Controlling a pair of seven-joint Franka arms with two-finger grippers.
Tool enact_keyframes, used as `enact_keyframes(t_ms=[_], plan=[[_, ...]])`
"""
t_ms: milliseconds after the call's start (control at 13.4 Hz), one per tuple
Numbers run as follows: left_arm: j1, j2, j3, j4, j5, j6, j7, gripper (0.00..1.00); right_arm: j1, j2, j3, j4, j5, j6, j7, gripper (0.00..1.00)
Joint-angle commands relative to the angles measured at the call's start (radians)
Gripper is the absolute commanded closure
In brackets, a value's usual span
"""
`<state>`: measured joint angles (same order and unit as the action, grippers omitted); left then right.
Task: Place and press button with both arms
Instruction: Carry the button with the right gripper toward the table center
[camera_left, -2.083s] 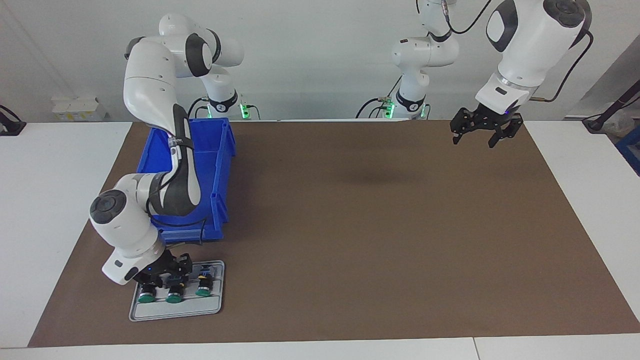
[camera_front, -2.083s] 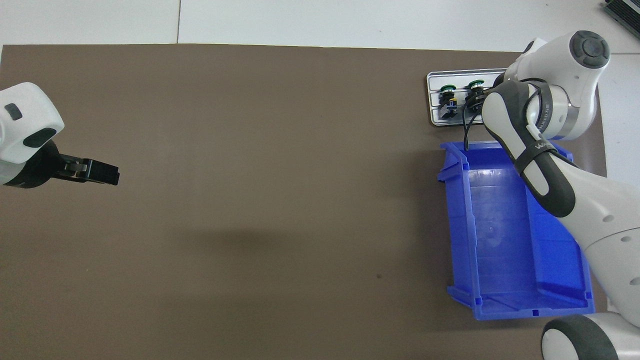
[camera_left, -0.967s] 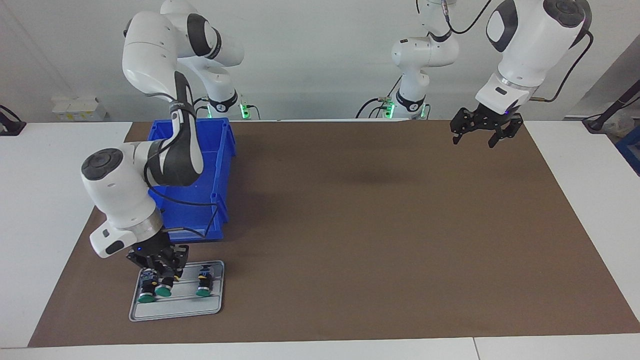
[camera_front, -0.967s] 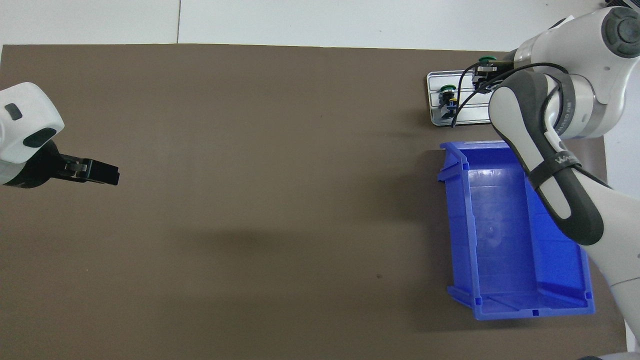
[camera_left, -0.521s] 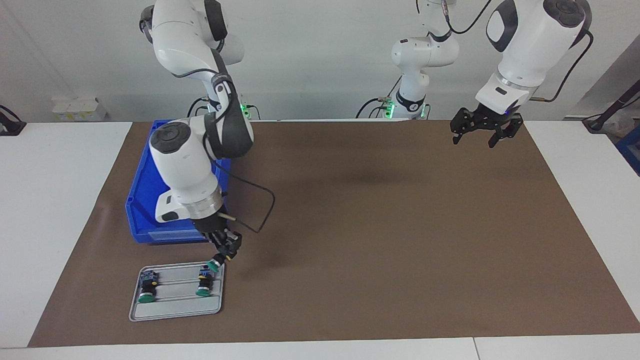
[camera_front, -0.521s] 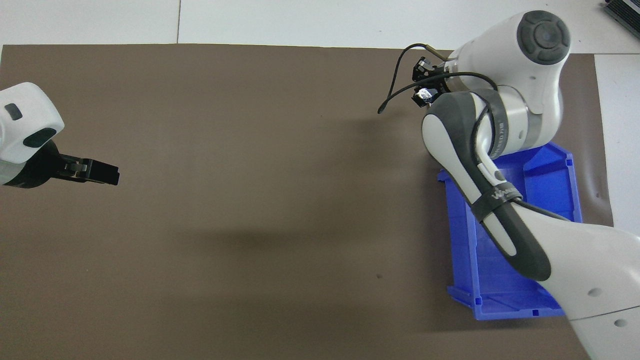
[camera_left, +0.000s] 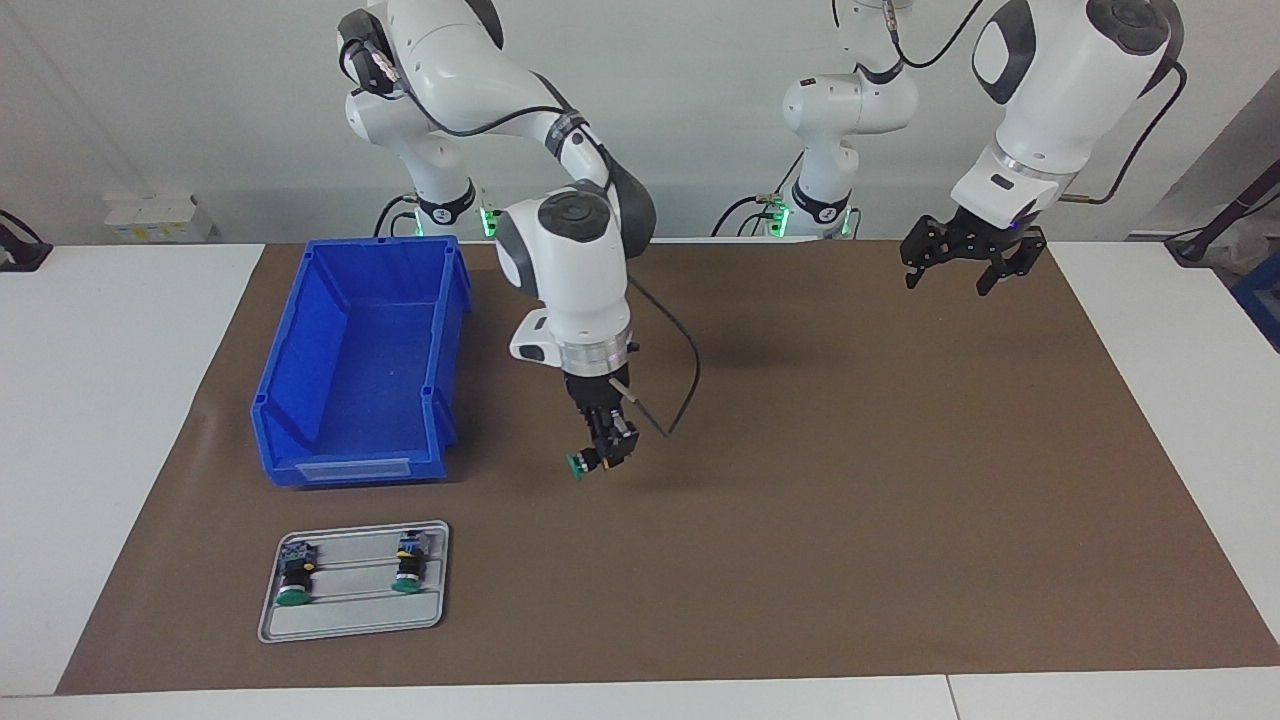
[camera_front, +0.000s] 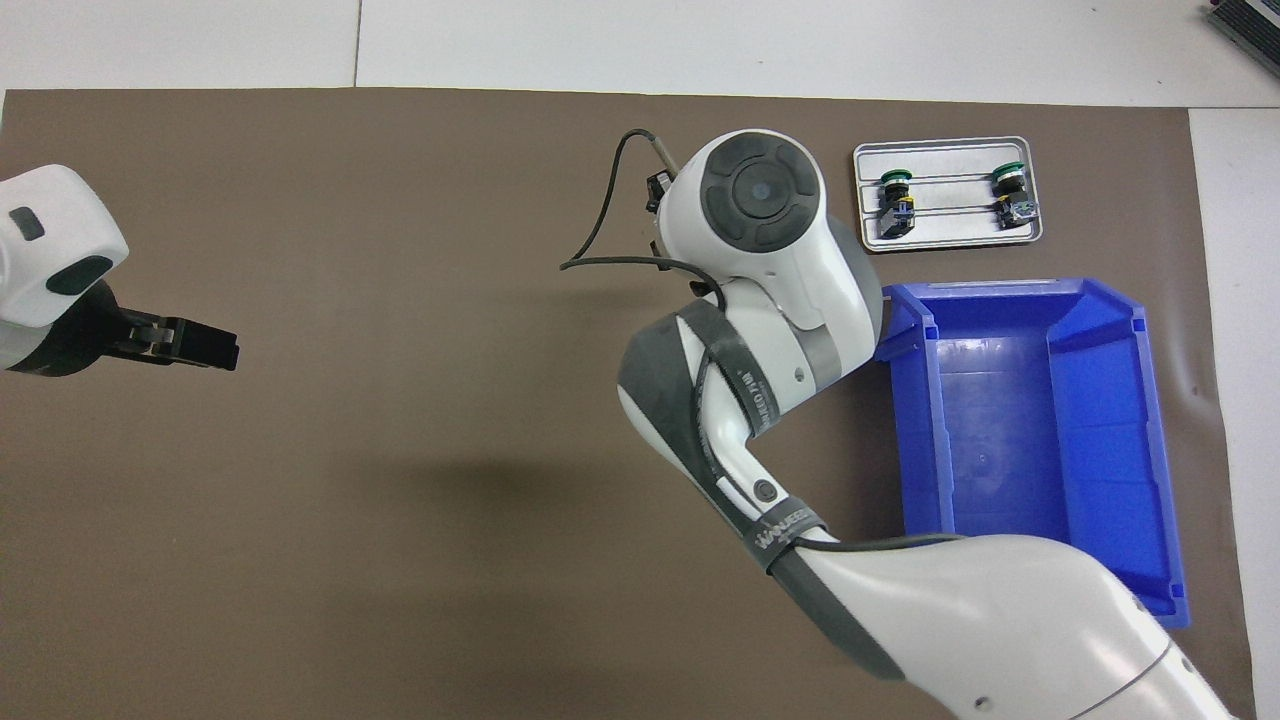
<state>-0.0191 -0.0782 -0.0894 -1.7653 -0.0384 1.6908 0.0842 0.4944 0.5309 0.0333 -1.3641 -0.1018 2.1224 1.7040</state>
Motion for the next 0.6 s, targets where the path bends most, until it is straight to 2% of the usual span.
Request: enact_keyframes(t_ms=[0, 223, 521], plan=[[0.008, -0.022, -0.004, -0.028, 0.005, 0.018, 0.006, 0.00, 0.055, -0.008, -0.004, -0.012, -0.027, -0.004, 0.162, 1.00], [0.008, -0.022, -0.004, -0.028, 0.005, 0.018, 0.006, 0.00, 0.105, 0.030, -0.001, 0.005, -0.030, -0.004, 0.378, 1.00], [0.008, -0.022, -0.004, -0.028, 0.005, 0.018, 0.006, 0.00, 0.156, 0.099, 0.005, 0.054, -0.019, 0.011, 0.520, 1.00]])
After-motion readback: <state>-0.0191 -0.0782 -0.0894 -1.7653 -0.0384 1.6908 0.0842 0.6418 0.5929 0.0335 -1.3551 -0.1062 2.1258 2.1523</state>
